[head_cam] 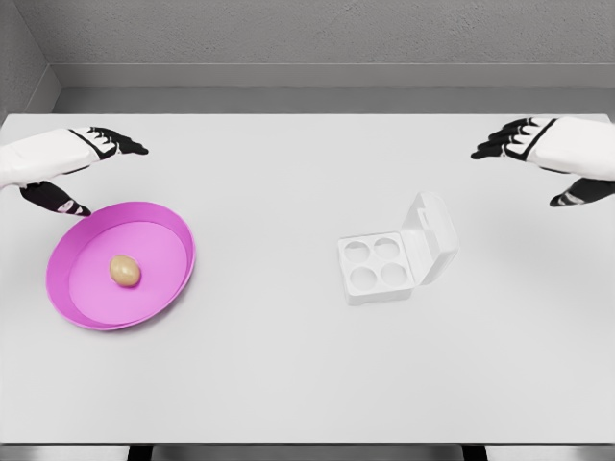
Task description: Pack egg into the box and close the box lid
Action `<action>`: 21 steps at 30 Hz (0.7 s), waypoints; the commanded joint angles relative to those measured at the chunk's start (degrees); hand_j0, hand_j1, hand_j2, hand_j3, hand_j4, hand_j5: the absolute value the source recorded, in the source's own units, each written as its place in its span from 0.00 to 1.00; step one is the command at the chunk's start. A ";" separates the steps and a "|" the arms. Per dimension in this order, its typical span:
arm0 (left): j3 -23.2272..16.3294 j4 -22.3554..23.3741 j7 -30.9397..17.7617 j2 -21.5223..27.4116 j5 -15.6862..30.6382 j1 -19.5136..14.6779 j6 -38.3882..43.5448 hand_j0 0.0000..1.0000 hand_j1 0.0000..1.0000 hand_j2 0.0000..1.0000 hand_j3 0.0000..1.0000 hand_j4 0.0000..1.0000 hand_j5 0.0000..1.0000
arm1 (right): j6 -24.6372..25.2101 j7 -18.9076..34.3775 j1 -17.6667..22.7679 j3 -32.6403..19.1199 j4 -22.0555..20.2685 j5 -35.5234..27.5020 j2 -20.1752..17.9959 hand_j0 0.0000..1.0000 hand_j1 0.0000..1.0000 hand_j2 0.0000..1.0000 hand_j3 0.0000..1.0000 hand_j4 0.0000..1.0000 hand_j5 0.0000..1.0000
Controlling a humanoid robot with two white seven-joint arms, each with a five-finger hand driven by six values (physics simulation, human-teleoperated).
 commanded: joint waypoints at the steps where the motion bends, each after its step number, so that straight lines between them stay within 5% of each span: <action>1: -0.09 -1.05 -0.01 0.95 0.31 0.00 0.10 1.00 1.00 1.00 1.00 1.00 1.00 | 0.16 -0.02 0.00 0.24 -0.12 -0.25 0.14 1.00 1.00 1.00 1.00 1.00 1.00; 5: -1.14 -2.19 -0.01 4.27 0.48 -0.09 0.10 1.00 1.00 1.00 1.00 1.00 1.00 | 0.16 -0.02 1.05 0.24 -0.12 -0.42 -0.39 1.00 1.00 1.00 1.00 1.00 1.00; 9: -12.22 -13.08 -0.71 9.82 0.13 -0.18 0.10 1.00 1.00 1.00 1.00 1.00 1.00 | 0.16 -0.02 6.50 0.42 -0.03 -0.33 -0.83 1.00 1.00 1.00 1.00 1.00 1.00; 21: -12.57 -13.70 -5.28 10.26 -2.42 1.49 0.10 0.99 0.99 0.99 0.99 0.99 0.99 | 0.16 -0.02 8.79 2.61 0.67 4.85 -1.53 1.00 1.00 1.00 1.00 1.00 1.00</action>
